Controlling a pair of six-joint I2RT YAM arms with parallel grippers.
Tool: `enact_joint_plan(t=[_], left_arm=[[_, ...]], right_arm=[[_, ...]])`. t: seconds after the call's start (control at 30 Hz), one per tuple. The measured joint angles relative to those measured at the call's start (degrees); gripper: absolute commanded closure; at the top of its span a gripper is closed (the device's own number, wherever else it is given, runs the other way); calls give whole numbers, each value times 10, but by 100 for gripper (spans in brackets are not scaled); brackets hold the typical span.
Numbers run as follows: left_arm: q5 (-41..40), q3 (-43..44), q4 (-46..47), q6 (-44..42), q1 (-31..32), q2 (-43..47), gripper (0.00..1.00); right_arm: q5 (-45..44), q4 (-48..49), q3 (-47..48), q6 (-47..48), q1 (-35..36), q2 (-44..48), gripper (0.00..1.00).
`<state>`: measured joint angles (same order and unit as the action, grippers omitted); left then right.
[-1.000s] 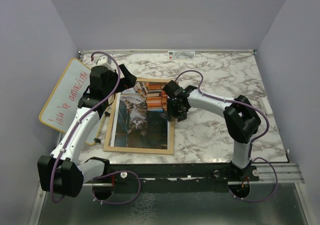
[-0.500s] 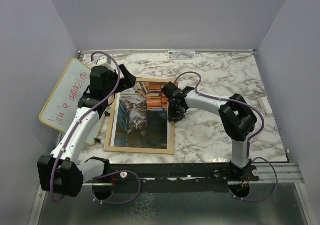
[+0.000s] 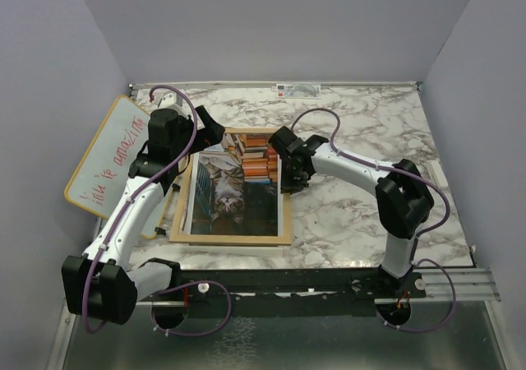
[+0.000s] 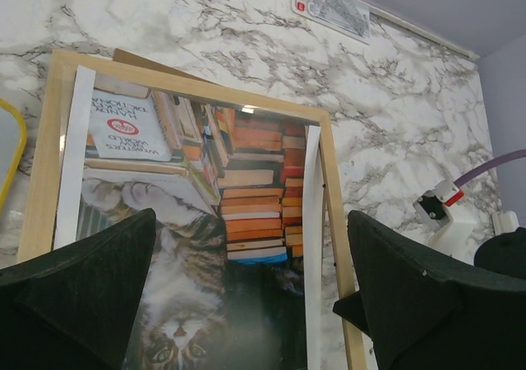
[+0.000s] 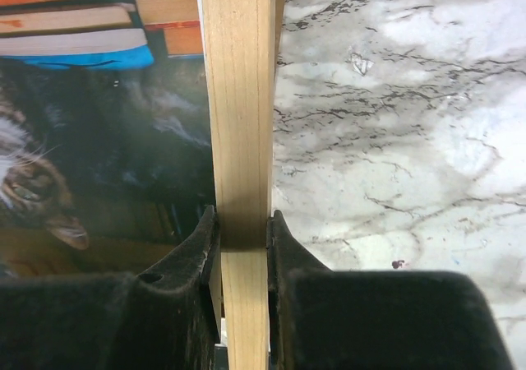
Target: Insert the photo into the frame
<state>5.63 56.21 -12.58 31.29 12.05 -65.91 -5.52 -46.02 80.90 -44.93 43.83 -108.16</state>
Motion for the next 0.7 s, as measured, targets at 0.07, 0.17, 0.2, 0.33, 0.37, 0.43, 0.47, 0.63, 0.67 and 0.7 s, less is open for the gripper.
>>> enact_joint_plan(t=[0.07, 0.17, 0.2, 0.33, 0.37, 0.43, 0.47, 0.63, 0.67, 0.7], left_arm=[[3, 0, 0, 4, 0, 0, 1], [14, 0, 3, 13, 0, -5, 1], [18, 0, 5, 16, 0, -7, 1], [44, 0, 19, 36, 1, -24, 1], [50, 0, 23, 42, 1, -31, 1], [63, 0, 28, 52, 2, -43, 1], [70, -1, 31, 59, 4, -49, 1], [97, -1, 45, 83, 20, -83, 1], [101, -1, 48, 87, 24, -90, 1], [105, -1, 49, 90, 29, -98, 1]], right_arm=[[-7, -4, 1, -2, 0, 17, 99], [-20, -1, -1, -3, 0, 39, 99], [-23, 1, -2, -3, 0, 46, 99], [-47, 19, -22, -3, 0, 73, 99], [-52, 25, -27, -3, 0, 76, 99], [-68, 41, -42, 0, 0, 85, 99], [-78, 48, -48, 1, 0, 88, 99], [-133, 84, -68, 19, 0, 93, 99], [-141, 89, -69, 23, 0, 93, 99], [-148, 94, -69, 26, 0, 93, 99]])
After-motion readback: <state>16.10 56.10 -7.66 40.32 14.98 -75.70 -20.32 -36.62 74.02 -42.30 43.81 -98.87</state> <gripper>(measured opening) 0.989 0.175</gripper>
